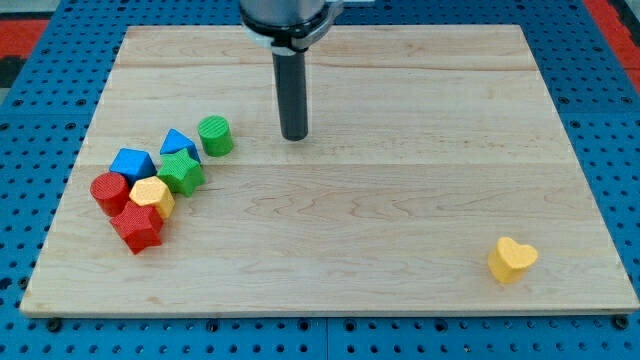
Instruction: Move the green circle above the green star
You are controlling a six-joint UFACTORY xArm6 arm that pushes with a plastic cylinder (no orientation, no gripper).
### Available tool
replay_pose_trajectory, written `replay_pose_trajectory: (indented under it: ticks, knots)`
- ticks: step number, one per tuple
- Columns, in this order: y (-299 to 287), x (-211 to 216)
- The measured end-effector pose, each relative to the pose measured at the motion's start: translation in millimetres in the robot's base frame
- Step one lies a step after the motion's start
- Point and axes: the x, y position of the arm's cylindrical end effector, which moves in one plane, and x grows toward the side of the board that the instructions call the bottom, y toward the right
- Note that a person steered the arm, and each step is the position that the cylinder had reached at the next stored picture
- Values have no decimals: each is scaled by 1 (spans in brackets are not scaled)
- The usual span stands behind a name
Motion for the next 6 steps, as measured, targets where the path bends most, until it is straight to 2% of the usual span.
replay_pose_trajectory:
  ticks: [1, 2, 3, 4, 5, 6]
  knots:
    - [-79, 5]
    - [-128, 18]
    - [-107, 19]
    - [-96, -22]
    - [-182, -42]
    - [-176, -5]
